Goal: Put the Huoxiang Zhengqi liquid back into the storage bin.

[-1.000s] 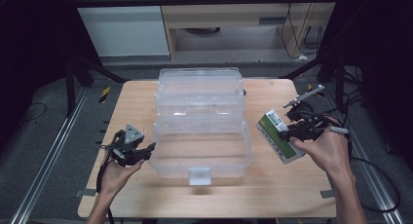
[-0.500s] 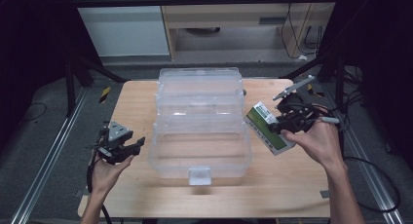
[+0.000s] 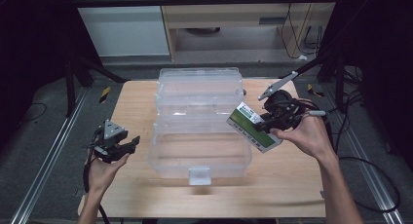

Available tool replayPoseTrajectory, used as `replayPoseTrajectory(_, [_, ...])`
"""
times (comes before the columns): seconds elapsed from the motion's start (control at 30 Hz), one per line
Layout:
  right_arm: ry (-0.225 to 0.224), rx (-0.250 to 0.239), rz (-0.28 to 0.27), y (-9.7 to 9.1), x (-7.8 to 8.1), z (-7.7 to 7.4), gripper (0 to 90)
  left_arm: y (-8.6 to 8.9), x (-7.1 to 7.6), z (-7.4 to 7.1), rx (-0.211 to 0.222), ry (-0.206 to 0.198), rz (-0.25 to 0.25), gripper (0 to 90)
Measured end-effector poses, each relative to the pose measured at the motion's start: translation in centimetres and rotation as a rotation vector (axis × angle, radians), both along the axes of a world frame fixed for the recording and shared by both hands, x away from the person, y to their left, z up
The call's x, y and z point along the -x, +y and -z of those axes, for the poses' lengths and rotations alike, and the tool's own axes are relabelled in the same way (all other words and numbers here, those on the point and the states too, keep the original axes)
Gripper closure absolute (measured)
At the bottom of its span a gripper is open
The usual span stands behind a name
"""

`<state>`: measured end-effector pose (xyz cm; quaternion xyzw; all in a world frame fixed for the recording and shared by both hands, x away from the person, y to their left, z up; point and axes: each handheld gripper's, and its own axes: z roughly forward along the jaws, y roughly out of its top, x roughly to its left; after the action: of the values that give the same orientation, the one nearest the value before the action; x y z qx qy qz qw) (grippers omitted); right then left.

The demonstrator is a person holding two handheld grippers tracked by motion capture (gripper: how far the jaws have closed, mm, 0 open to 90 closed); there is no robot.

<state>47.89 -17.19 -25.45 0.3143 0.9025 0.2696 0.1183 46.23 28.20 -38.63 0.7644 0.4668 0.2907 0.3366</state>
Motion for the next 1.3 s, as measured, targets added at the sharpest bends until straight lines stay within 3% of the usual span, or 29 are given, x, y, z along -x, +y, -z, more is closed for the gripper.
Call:
replayPoseTrajectory(0.23, [0.008,0.006,-0.072,1.0,-0.5,0.0,64.7,0.0,-0.1,0.1,-0.006,0.008,-0.002,50.1])
replayPoseTrajectory(0.37, [-0.003,0.011,-0.162,2.2,-0.7,0.0,64.6,0.2,-0.2,0.2,-0.006,0.013,-0.005,50.1])
replayPoseTrajectory(0.57, [0.001,0.012,-0.248,3.1,-1.0,0.2,64.6,0.3,-0.3,0.5,-0.013,0.02,-0.012,50.2])
replayPoseTrajectory(0.93, [0.001,0.045,-0.332,4.8,-1.5,1.0,64.5,0.4,-0.4,0.6,-0.027,0.017,-0.023,50.5])
replayPoseTrajectory(1.3, [0.0,0.111,-0.428,6.1,-2.2,2.2,64.5,0.7,-0.5,0.7,-0.02,0.019,-0.029,50.0])
